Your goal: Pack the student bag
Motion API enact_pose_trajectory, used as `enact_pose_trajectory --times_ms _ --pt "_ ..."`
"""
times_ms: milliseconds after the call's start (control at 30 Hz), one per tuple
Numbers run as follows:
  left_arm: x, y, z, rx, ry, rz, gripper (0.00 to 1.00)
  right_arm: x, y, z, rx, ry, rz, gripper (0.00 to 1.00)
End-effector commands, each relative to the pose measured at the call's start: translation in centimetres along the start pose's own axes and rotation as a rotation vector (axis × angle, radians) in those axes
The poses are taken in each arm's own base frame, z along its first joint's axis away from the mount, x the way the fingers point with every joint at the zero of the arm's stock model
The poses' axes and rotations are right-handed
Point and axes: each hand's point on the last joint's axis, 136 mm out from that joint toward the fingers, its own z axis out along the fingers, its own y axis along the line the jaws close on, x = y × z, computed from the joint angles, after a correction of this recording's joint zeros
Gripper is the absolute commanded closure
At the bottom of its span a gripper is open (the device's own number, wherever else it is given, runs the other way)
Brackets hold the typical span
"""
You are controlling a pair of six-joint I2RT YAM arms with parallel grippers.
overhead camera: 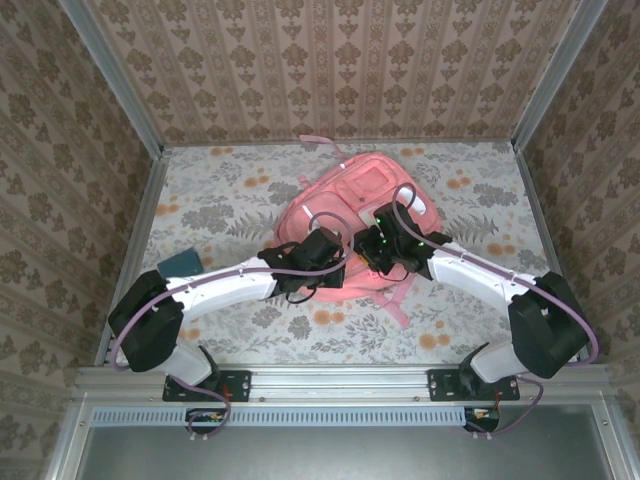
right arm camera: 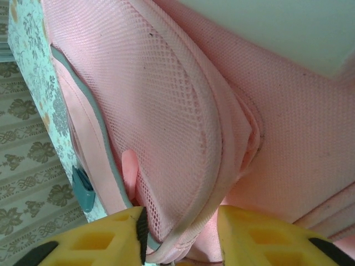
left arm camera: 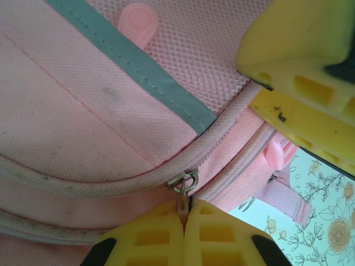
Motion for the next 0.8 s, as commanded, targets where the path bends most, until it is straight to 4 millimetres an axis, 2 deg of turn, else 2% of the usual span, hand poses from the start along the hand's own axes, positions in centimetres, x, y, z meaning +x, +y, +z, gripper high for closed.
enact_pose_trajectory --times_ms 0,100,267,300,500,633,767 --pt "-1.3 0.1 -1.0 -0.016 -0.062 0.044 1.0 -0.4 0.1 0.3 0.006 -0.01 0.004 0.71" --pt "-1.1 1.0 -1.2 -0.056 -0.06 0.045 1.0 -1.2 -0.8 -0.1 0.05 -0.051 -0.023 0.86" --pt "-0.6 3.9 -1.6 -0.145 -0.04 0.018 1.0 -2.6 -2.9 -1.7 0.113 -0.112 -0.09 0.96" --pt "-0.6 4.4 -1.6 -0.147 -0.039 0.011 1.0 -2.8 -2.6 -2.7 0.099 -0.126 -0.109 0.97" --pt "-1.1 6.5 -1.8 -0.148 -0.042 -0.012 1.0 -3.3 -4.5 -3.7 0.136 -0.113 -0.165 0.99" --pt "-1.6 7.0 -1.8 -0.138 -0.047 -0.002 1.0 -4.0 -5.7 -4.1 0.166 -0.119 -0.172 0.99" --pt "-1.8 6.9 -1.9 -0.122 -0.052 0.022 1.0 -4.4 -5.7 -4.5 0.161 -0.126 -0.199 0.99"
